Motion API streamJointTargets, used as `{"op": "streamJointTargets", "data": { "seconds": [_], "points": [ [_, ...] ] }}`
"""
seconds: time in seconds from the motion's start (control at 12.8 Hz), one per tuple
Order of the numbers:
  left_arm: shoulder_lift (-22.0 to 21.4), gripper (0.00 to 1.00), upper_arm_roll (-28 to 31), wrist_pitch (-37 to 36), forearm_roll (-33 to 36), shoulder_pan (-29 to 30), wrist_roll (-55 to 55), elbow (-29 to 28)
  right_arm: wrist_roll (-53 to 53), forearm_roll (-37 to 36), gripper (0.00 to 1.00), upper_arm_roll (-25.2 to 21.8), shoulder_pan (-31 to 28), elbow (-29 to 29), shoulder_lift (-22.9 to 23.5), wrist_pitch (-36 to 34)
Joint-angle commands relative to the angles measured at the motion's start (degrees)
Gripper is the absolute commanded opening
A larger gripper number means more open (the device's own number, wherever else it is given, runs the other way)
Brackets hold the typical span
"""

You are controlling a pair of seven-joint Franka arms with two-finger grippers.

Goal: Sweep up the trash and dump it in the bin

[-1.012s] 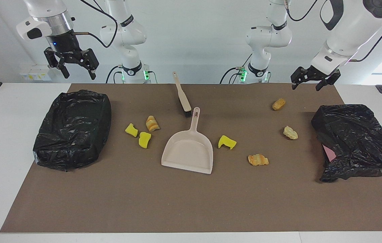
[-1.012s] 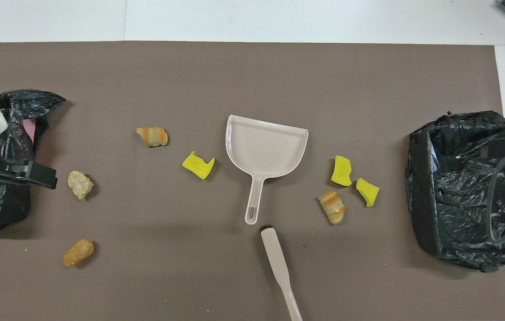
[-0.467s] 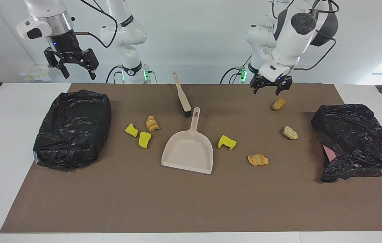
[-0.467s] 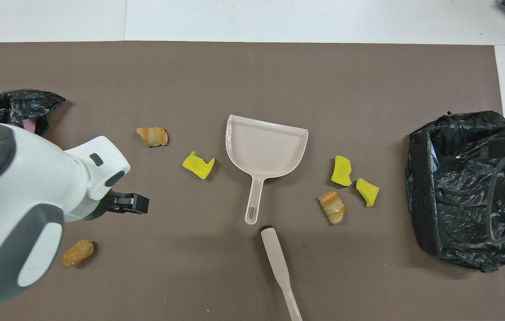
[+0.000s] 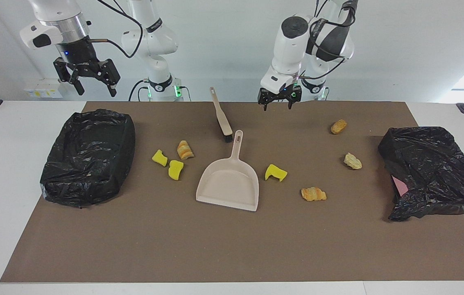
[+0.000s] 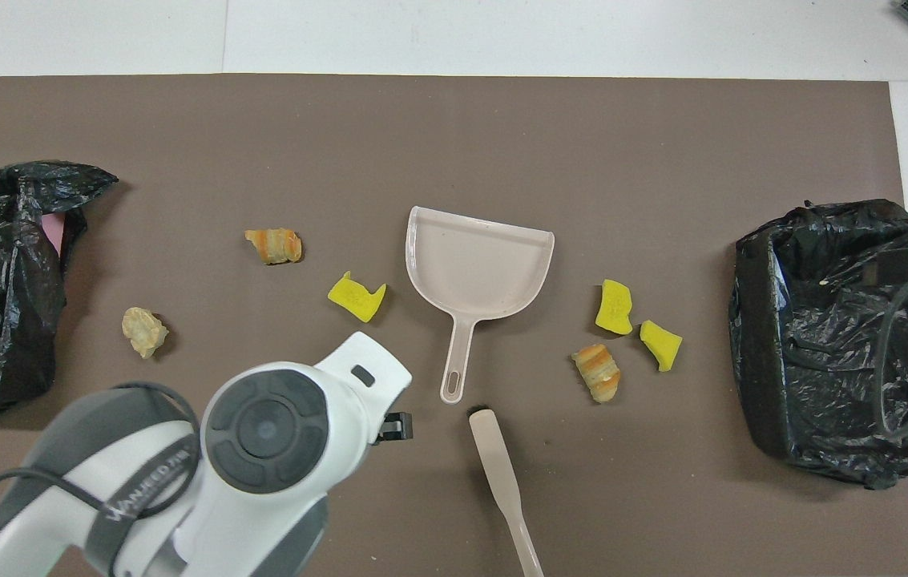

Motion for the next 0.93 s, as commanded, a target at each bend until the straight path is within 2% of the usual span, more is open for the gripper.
{"op": "streamJointTargets", "data": {
  "seconds": [0.0,0.16,0.31,0.47,0.62,0.7,0.86],
  "points": [
    [3.8,1.0,1.2,8.2,-0.3,-9.7,-13.8,-2.0,-1.2,0.7,1.0,0.3,-0.6,-0.6,-0.9,-1.1],
    [5.5,1.0,1.1,13.0,-1.9,-14.4,-20.3,-2.7,-1.2,0.7,1.0,0.3,-0.6,-0.6,-0.9,-1.1],
    [9.2,1.0,1.2,17.7,-3.9,-19.1,-25.3,-2.7,-1.2,0.7,1.0,0.3,-0.6,-0.6,-0.9,-1.1],
    [11.7,1.0,1.2,19.7,-3.9,-21.9,-27.8,-2.8,-1.2,0.7,1.0,0.3,-0.6,-0.6,-0.9,-1.1],
    [17.0,1.0,1.2,22.9,-3.9,-27.2,-32.8,-2.6,-1.2,0.7,1.0,0.3,-0.6,-0.6,-0.9,-1.2],
    [18.1,1.0,1.3,25.2,-3.9,-28.8,-33.9,-2.9,-1.2,0.7,1.0,0.3,-0.6,-0.6,-0.9,-1.2],
    [18.1,1.0,1.3,24.0,-3.9,-29.0,-33.8,-2.3,-1.2,0.7,1.0,0.3,-0.6,-0.6,-0.9,-1.1]
  ]
}}
